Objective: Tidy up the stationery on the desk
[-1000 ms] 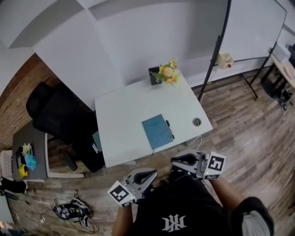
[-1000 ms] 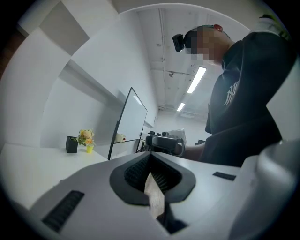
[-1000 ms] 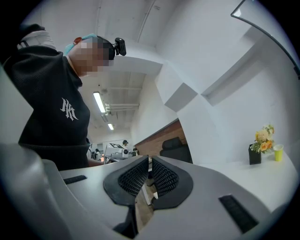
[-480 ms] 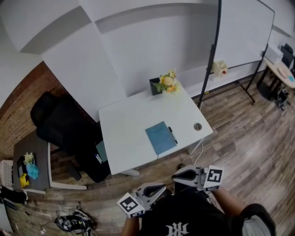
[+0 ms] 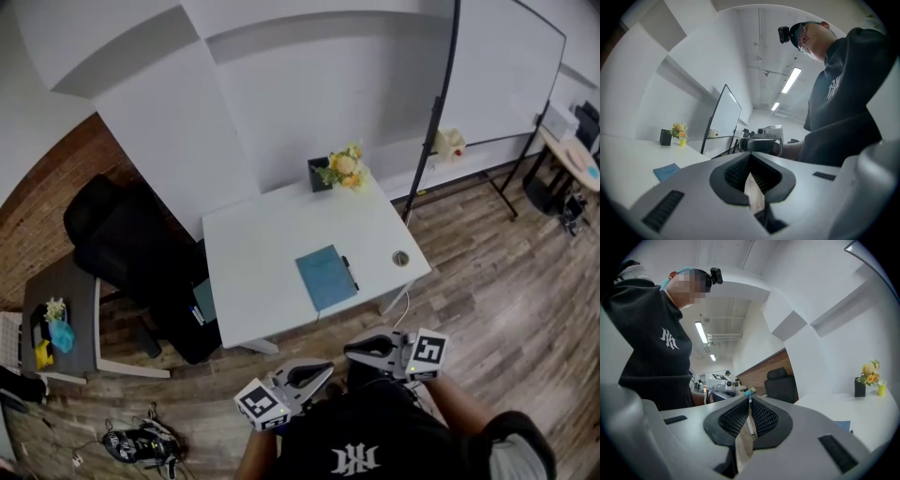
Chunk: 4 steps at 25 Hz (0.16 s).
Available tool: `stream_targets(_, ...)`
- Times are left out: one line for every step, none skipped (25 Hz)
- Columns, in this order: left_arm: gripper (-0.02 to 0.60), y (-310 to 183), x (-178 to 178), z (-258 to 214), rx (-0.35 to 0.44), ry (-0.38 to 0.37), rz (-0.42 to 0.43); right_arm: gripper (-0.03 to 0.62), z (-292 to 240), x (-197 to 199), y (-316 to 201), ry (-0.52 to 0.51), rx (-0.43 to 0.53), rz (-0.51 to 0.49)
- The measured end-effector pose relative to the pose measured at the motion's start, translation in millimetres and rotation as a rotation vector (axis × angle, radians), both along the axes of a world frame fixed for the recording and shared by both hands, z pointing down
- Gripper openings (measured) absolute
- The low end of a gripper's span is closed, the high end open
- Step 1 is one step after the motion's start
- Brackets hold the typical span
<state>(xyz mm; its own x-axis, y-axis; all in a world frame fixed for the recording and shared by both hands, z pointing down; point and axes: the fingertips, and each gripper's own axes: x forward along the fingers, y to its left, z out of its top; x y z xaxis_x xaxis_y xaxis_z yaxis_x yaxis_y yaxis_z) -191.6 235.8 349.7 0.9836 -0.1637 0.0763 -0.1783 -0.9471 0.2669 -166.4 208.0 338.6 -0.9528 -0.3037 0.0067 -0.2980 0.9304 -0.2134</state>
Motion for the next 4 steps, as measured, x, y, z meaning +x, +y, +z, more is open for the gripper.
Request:
stream_targets(0.003,-2.5,-0.6,1.0,-0.008,-0.005,-0.005,0.044,0.1,-1.0,-2.8,0.01,0.004,0.002)
stream_targets(0.003,-4.3,-0.9,2.5,-0.016,-0.011,-0.007,0.044,0.2,-2.0,-5.5,0.02,0.008,0.004)
stream_targets(0.003,-5.5,-1.0,4.0,-0.022,-0.017,-0.008,0.045,0.2,-3.0,-7.9,0.029,0.012,0.005)
stream_targets(0.003,-6.5,-1.0,5.6,-0.028,-0.022,-0.007,0.045,0.0,-4.0,-10.2,0.037,0.016,0.005)
